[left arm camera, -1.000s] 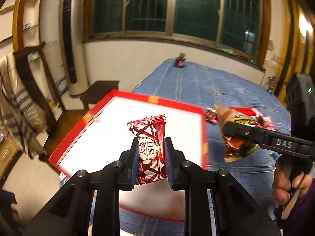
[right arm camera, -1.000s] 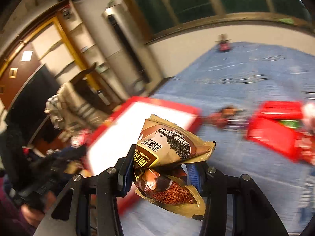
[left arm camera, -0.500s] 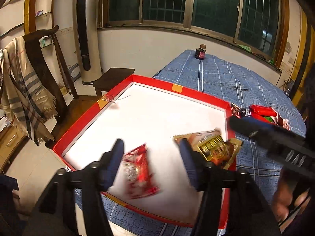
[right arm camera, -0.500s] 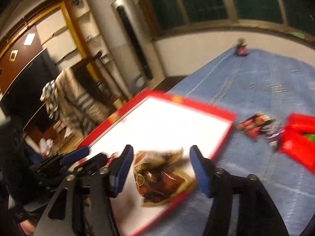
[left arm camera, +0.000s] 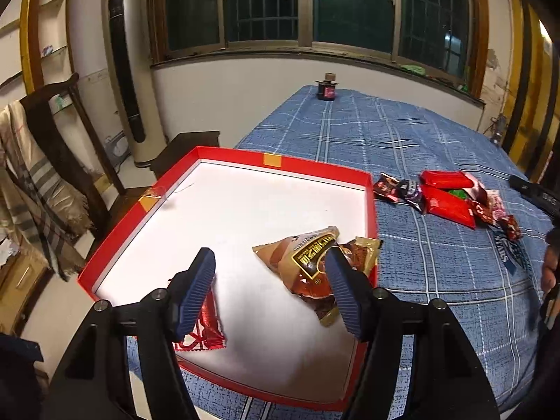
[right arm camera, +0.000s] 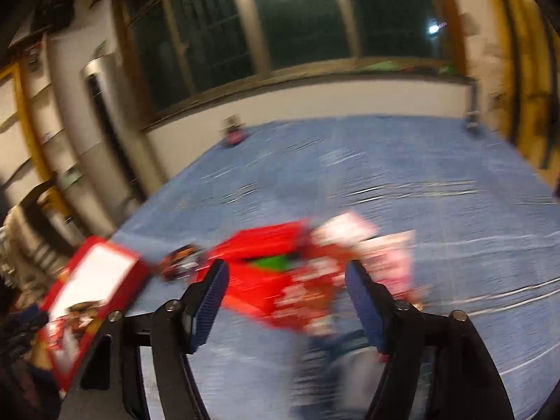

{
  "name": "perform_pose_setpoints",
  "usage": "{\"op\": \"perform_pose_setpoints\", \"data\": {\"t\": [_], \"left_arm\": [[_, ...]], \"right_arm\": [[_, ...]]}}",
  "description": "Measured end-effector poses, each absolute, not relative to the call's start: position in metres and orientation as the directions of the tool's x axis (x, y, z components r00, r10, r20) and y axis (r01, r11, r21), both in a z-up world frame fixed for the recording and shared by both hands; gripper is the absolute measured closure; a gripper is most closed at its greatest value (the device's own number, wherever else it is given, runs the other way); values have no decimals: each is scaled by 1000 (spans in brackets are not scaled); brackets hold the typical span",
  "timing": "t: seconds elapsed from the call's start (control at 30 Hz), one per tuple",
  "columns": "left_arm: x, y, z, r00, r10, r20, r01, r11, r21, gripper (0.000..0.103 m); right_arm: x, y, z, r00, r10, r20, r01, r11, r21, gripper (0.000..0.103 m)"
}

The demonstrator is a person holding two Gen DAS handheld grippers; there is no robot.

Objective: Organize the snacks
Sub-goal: 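Carry both snacks over the white box tray and open both tools, then return to the pile and grasp red gold-character packets with both tools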

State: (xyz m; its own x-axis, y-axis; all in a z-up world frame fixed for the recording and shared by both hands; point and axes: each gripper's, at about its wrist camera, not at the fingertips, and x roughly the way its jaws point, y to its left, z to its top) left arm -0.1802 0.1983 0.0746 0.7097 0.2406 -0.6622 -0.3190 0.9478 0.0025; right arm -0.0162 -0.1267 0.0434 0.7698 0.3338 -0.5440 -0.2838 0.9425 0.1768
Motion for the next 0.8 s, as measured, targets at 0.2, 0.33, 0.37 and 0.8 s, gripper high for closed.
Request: {"op": "perform_pose_setpoints", "data": {"t": [0.2, 0.33, 0.37, 0.8], "left_arm": [[-166, 154, 86, 723, 204, -660, -247, 969, 29, 35], [-143, 96, 93, 746, 155, -648, -123, 988, 95, 25], [-136, 84, 94, 750, 143, -646, -93, 989, 111, 25], [-33, -8, 65, 619, 68, -782, 90, 983, 157, 25]], "right_arm": [[9, -198, 25, 772, 293, -564, -122, 939, 321, 24], [9, -217, 26, 773, 274, -572, -69, 933, 353, 24], [10, -219, 27, 771, 277, -573, -73, 933, 353, 24], [26, -245, 0, 587, 443, -678, -37, 851, 524, 32]]}}
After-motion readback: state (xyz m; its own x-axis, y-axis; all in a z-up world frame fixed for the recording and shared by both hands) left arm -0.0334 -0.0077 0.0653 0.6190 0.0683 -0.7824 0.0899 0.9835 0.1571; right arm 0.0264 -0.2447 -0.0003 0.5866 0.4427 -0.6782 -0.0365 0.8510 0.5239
